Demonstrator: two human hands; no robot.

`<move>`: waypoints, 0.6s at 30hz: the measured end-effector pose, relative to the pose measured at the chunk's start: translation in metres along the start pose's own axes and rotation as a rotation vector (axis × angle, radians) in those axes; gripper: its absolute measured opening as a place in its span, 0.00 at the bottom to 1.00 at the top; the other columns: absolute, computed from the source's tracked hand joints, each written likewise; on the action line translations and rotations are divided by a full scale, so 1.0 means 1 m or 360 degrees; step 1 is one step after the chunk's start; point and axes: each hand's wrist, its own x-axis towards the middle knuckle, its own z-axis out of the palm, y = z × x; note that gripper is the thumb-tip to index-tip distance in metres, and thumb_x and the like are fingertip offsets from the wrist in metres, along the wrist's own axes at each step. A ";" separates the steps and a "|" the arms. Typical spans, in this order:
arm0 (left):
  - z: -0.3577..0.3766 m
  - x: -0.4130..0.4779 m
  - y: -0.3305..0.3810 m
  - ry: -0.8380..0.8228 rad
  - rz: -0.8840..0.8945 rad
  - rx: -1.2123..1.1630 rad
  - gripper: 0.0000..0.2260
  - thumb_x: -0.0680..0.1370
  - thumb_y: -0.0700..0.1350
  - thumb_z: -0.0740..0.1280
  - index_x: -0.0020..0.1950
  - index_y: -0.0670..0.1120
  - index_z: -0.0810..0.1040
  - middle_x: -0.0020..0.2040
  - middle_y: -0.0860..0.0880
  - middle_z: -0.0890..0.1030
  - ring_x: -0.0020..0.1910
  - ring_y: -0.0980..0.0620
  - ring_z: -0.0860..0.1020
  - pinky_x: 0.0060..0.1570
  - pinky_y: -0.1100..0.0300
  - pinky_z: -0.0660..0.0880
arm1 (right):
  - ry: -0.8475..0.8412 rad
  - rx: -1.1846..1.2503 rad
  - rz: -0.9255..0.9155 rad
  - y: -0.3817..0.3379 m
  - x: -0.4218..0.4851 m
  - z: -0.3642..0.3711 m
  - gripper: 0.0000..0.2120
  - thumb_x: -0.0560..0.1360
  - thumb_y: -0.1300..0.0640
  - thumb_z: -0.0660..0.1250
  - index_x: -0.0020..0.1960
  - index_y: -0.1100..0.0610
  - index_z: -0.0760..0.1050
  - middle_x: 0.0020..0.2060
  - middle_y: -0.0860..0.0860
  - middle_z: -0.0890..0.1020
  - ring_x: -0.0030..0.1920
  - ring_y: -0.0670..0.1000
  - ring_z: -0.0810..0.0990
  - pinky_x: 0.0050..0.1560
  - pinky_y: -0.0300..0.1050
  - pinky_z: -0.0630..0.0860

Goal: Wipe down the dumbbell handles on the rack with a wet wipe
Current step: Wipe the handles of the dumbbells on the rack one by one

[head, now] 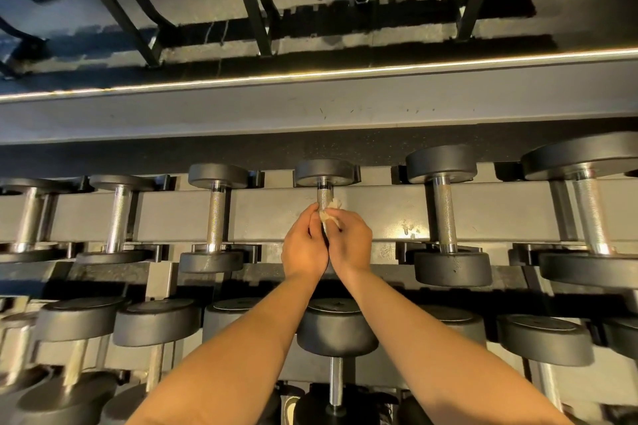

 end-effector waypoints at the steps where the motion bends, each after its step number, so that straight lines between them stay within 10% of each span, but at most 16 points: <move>1: 0.001 0.000 -0.001 0.0008 -0.0002 -0.0005 0.15 0.86 0.53 0.54 0.70 0.59 0.75 0.60 0.58 0.81 0.56 0.57 0.77 0.56 0.58 0.75 | -0.0011 -0.0011 -0.0004 0.002 0.002 -0.001 0.12 0.80 0.63 0.65 0.60 0.57 0.82 0.56 0.52 0.82 0.53 0.45 0.79 0.56 0.27 0.71; 18: -0.001 -0.001 0.000 0.0021 0.0017 -0.0014 0.15 0.86 0.53 0.53 0.68 0.61 0.76 0.57 0.60 0.80 0.55 0.59 0.78 0.51 0.63 0.72 | -0.0079 0.0257 -0.0055 -0.016 0.026 -0.001 0.12 0.80 0.65 0.65 0.60 0.57 0.83 0.56 0.51 0.83 0.56 0.46 0.80 0.58 0.28 0.72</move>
